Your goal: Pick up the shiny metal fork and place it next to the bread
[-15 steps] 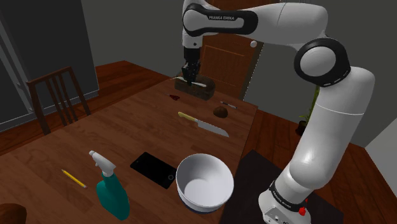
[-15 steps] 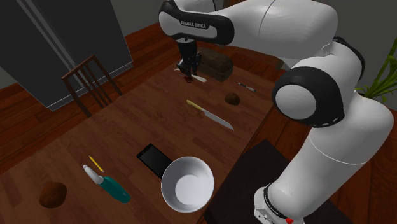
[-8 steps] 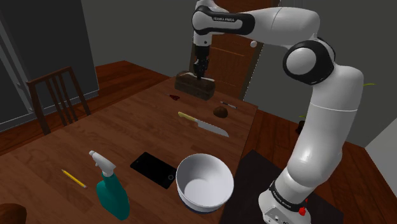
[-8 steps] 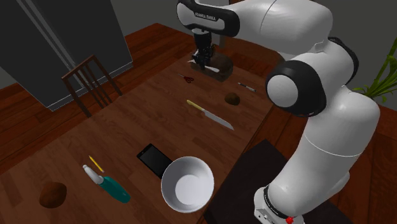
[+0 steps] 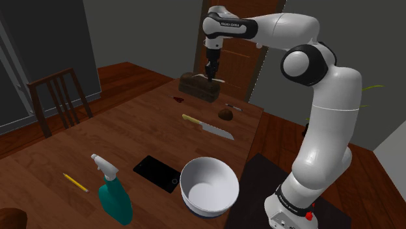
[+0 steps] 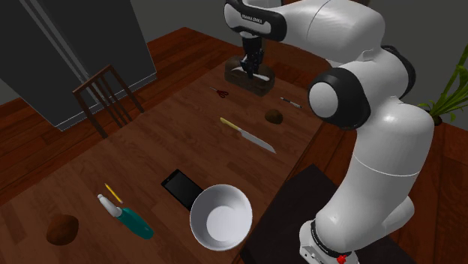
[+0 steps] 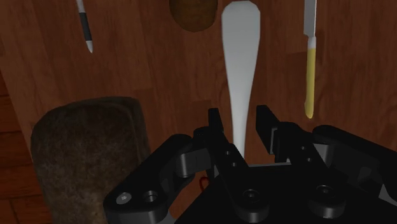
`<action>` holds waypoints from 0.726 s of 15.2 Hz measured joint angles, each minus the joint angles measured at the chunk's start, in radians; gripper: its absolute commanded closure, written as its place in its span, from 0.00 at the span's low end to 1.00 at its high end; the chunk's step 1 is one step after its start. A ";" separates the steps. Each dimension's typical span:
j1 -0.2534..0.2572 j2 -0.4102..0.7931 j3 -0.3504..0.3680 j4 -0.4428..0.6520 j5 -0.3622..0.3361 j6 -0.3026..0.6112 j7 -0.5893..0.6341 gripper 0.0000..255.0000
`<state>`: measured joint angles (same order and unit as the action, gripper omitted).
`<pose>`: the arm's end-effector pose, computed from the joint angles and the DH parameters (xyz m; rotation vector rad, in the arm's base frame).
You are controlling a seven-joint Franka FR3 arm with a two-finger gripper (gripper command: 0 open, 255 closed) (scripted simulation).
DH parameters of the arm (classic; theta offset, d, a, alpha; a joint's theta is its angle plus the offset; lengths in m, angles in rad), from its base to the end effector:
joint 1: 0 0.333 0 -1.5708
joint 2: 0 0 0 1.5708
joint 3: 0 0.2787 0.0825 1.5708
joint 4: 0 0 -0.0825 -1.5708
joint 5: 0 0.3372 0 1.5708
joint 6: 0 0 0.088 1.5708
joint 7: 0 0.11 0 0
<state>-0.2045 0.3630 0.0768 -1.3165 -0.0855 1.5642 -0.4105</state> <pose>0.5878 -0.0923 0.4909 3.0788 0.4397 -0.1956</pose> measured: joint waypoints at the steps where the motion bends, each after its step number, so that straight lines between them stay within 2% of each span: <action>1: -0.001 0.000 0.000 -0.014 0.000 0.014 -0.001 1.00; 11: -0.004 0.006 -0.001 -0.138 -0.002 0.144 0.007 1.00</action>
<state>-0.2081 0.3689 0.0757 -1.4545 -0.0871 1.7081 -0.4033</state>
